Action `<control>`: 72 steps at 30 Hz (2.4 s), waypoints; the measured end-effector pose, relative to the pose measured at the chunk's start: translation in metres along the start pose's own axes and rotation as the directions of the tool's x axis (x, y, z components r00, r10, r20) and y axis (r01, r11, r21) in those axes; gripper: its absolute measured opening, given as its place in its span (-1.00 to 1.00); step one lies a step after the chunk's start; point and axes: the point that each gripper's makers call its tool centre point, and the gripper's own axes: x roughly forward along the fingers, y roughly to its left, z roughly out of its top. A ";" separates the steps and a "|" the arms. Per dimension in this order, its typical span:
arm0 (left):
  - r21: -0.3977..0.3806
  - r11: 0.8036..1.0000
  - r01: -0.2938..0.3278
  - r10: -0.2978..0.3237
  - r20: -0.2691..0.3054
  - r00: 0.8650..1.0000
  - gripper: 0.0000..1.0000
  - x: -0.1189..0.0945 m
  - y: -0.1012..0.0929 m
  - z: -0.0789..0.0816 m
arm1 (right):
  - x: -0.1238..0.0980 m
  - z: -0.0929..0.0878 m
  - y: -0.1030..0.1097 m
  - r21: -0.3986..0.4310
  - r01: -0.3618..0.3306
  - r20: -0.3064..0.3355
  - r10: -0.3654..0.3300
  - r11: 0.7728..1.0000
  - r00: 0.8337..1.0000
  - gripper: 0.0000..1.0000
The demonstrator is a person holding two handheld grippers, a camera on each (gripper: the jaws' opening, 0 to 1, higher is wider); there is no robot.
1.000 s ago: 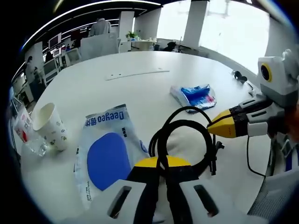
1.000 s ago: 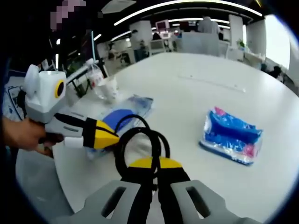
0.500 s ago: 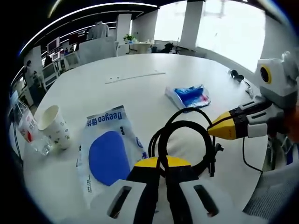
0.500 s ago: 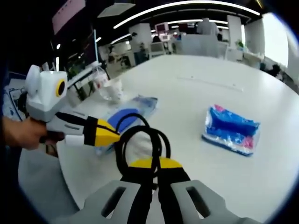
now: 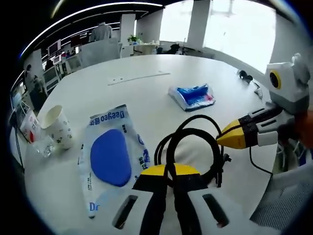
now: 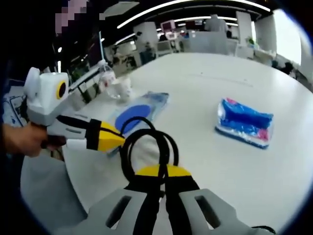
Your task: Arrange the tabletop items into an orderly group along one side of the table until the central work area is clear of visible clutter.
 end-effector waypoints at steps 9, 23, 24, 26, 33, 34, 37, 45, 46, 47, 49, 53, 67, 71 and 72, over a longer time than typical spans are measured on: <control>0.006 1.000 0.012 -0.012 -0.034 0.999 -0.96 0.001 -0.006 -0.015 | 0.002 -0.020 0.003 0.029 -0.008 -0.036 0.009 1.000 0.999 -1.00; 0.073 0.997 0.035 -0.029 -0.080 0.996 -0.91 0.005 -0.010 -0.023 | 0.004 -0.025 0.002 -0.074 -0.004 -0.055 0.000 0.997 0.998 -0.98; 0.098 0.995 0.022 -0.016 -0.068 0.998 -0.86 0.005 -0.008 -0.021 | 0.005 -0.024 0.002 -0.080 -0.003 -0.053 -0.001 0.997 0.999 -0.98; 0.091 0.996 0.017 -0.013 -0.042 0.999 -0.76 0.003 -0.008 -0.014 | 0.005 -0.022 0.002 -0.093 0.002 -0.046 -0.006 0.996 0.999 -0.98; 0.101 0.995 0.009 -0.007 -0.018 1.000 -0.84 0.002 -0.005 -0.004 | 0.000 -0.007 -0.002 -0.124 0.019 0.012 -0.017 0.992 1.000 -0.96; 0.102 0.995 0.012 -0.010 -0.018 1.000 -0.90 0.002 -0.006 -0.004 | -0.001 -0.003 -0.002 -0.113 0.016 0.022 -0.014 0.993 1.000 -0.96; 0.104 0.994 0.029 -0.025 -0.031 0.999 -1.00 0.005 -0.009 -0.006 | -0.001 -0.001 -0.003 -0.111 0.018 0.026 -0.015 0.994 1.000 -1.00; 0.131 0.991 0.030 -0.023 -0.056 0.998 -1.00 0.010 -0.014 -0.014 | 0.007 -0.018 0.000 -0.142 0.009 -0.033 -0.014 0.990 0.999 -1.00; 0.134 0.991 0.031 -0.023 -0.062 0.998 -1.00 0.010 -0.013 -0.016 | 0.008 -0.020 -0.001 -0.150 0.013 -0.041 -0.019 0.989 0.999 -1.00; 0.142 0.990 0.028 -0.019 -0.069 0.997 -1.00 0.011 -0.012 -0.019 | 0.008 -0.021 -0.001 -0.150 0.013 -0.040 -0.020 0.989 0.999 -1.00; 0.151 0.988 0.018 -0.008 -0.067 0.998 -1.00 0.009 -0.010 -0.019 | 0.008 -0.022 -0.003 -0.130 0.017 -0.040 -0.022 0.991 0.999 -1.00; 0.159 0.987 0.000 0.007 -0.046 0.999 -1.00 0.009 -0.004 -0.015 | 0.010 -0.026 -0.005 -0.119 0.021 -0.049 -0.027 0.993 0.998 -1.00; 0.142 0.990 0.023 -0.010 -0.088 0.996 -1.00 0.015 -0.007 -0.030 | 0.011 -0.033 -0.004 -0.069 0.012 -0.054 -0.016 0.998 0.998 -1.00; 0.128 0.991 0.028 -0.017 -0.089 0.996 -1.00 0.013 -0.008 -0.031 | 0.009 -0.034 -0.002 -0.064 0.010 -0.058 -0.014 0.998 0.998 -1.00; 0.133 0.991 0.030 -0.018 -0.090 0.996 -1.00 0.012 -0.009 -0.032 | 0.009 -0.035 -0.002 -0.065 0.010 -0.061 -0.014 0.998 0.998 -1.00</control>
